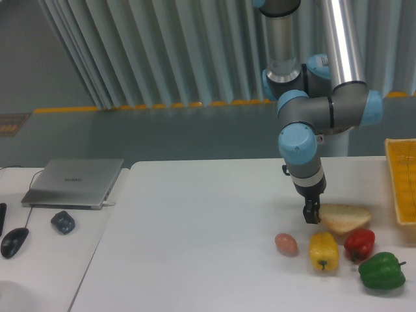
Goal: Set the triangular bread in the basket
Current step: 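Lower the gripper onto the bread's edge and close on it, then lift the bread and carry it toward the yellow basket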
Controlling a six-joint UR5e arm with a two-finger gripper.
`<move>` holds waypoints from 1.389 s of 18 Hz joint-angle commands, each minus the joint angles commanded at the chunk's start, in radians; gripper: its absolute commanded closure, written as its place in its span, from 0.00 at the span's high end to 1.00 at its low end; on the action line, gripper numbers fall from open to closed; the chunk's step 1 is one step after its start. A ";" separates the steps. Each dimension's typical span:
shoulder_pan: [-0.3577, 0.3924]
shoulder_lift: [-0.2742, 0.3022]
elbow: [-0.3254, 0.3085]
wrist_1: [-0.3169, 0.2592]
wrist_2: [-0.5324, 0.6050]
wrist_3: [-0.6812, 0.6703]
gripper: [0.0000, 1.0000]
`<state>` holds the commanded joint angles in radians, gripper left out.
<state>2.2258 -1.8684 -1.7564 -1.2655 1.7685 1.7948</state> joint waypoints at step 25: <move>0.035 0.139 0.091 -0.225 0.065 -0.031 0.00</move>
<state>2.2610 -1.7289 -1.6659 -1.4910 1.8331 1.7641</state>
